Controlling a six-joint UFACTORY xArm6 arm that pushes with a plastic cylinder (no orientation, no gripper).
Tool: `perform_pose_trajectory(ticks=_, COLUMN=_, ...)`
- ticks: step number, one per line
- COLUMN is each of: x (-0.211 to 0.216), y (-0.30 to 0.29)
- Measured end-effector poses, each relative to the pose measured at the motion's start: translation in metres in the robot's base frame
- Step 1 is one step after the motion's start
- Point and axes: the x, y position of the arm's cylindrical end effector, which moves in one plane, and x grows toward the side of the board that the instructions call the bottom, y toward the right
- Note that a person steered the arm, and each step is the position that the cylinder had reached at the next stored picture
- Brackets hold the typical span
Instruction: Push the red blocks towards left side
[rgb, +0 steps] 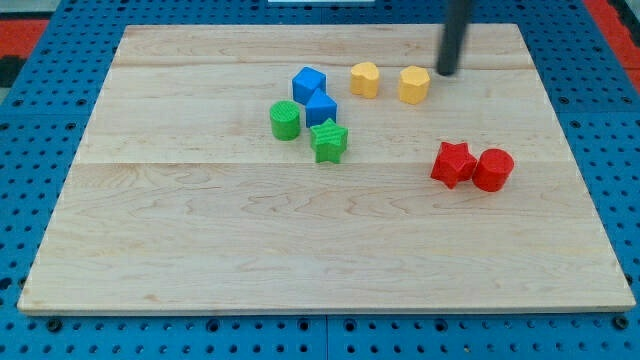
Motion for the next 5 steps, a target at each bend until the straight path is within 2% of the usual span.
perform_pose_trajectory(ticks=2, x=0.124, y=0.111)
perform_pose_trajectory(ticks=3, x=0.162, y=0.079)
perform_pose_trajectory(ticks=5, x=0.118, y=-0.063)
